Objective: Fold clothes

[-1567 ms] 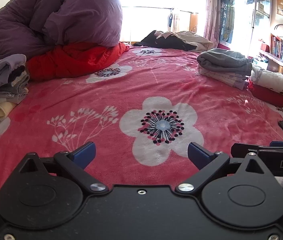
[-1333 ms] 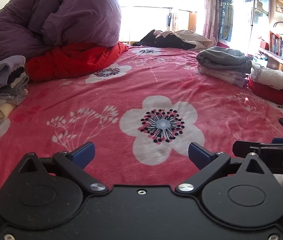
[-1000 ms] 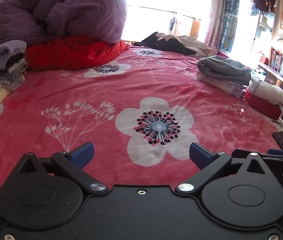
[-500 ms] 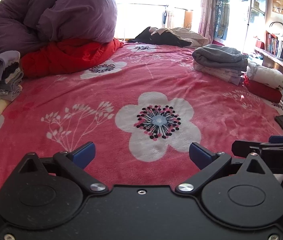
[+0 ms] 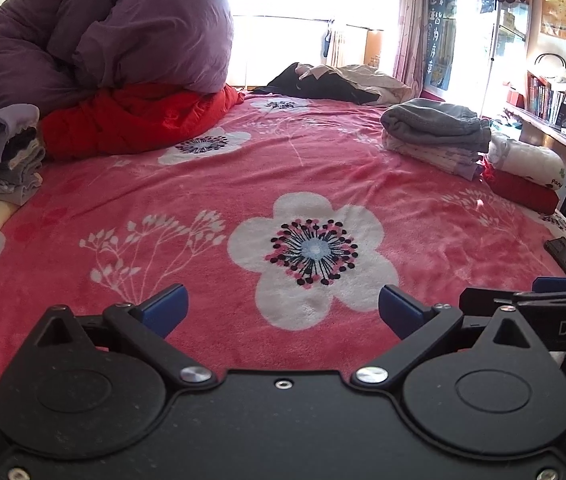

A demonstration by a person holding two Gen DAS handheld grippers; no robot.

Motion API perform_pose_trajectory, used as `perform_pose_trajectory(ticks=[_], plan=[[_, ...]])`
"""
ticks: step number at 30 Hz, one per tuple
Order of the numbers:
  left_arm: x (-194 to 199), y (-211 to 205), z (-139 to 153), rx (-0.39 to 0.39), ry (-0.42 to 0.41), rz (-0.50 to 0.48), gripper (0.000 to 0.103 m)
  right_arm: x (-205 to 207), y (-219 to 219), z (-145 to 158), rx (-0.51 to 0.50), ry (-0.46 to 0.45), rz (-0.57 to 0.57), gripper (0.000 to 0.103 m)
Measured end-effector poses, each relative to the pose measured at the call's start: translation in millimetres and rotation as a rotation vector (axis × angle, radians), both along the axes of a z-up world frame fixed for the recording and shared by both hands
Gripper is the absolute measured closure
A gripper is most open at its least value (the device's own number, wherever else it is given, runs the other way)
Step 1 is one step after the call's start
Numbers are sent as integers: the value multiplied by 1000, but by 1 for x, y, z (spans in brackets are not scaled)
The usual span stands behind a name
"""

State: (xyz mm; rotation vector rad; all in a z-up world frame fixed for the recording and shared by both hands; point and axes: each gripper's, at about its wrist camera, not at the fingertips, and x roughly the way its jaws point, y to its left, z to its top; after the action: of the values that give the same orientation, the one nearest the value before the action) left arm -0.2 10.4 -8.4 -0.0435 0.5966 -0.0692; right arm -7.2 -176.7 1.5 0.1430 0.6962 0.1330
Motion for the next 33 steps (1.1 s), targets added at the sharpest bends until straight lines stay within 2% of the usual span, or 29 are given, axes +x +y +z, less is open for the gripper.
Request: perform_pose_trajectory(ticks=[23,27,31,33], plan=[[1,1,-3,-19,9,-1,1,0,0,-2,-7,-3,1,0],[-1,4,0,16,-37,28,1,-1,-3,-2,26,-17,12,0],[-1,19,9,-13,-72,46,1,-2,0,-4,40,-56,30,0],[1,28,17,15,-99,69,1,1,2,-6,58,-72,41,0]])
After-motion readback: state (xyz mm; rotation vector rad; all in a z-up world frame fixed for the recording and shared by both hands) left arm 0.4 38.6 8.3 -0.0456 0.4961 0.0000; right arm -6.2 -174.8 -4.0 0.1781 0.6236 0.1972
